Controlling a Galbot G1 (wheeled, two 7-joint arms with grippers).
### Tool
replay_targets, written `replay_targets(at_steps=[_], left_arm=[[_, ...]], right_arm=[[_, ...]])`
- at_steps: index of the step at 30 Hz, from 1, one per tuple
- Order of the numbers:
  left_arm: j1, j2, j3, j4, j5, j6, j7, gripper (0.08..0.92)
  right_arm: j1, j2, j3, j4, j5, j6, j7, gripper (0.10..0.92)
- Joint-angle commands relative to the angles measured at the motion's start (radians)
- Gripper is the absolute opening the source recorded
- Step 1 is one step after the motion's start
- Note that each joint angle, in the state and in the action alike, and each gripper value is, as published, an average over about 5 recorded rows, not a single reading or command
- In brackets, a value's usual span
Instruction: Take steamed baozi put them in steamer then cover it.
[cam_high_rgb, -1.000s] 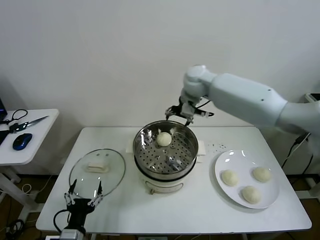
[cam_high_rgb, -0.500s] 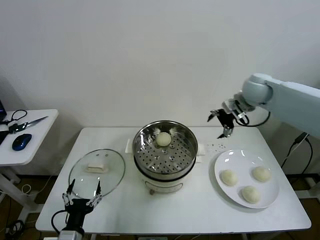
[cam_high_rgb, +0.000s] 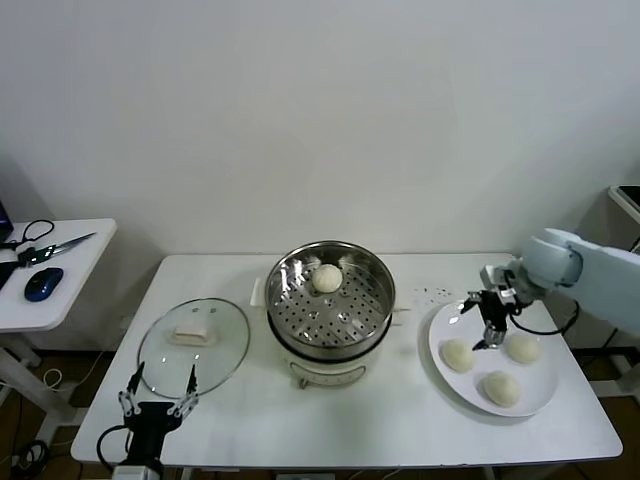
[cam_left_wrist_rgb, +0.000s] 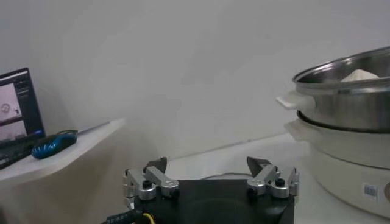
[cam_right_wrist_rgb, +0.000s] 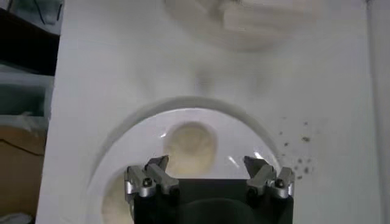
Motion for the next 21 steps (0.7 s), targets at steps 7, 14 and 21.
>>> replay_targets(at_steps=[7, 14, 21], left_arm=[[0.004, -0.003, 0.0, 0.014, -0.018, -0.001, -0.004, 0.823], [0.002, -0.002, 0.004, 0.018, -0.016, -0.001, -0.004, 0.823], [0.003, -0.001, 0.004, 0.019, -0.015, -0.002, -0.004, 0.823]], right_arm=[[-0.25, 0.045, 0.196, -0.083, -0.09, -0.043, 0.033, 0.823], [-0.257, 0.067, 0.209, -0.099, -0.087, -0.044, 0.042, 0.823], [-0.253, 0.091, 0.211, -0.119, -0.089, -0.043, 0.045, 0.813]])
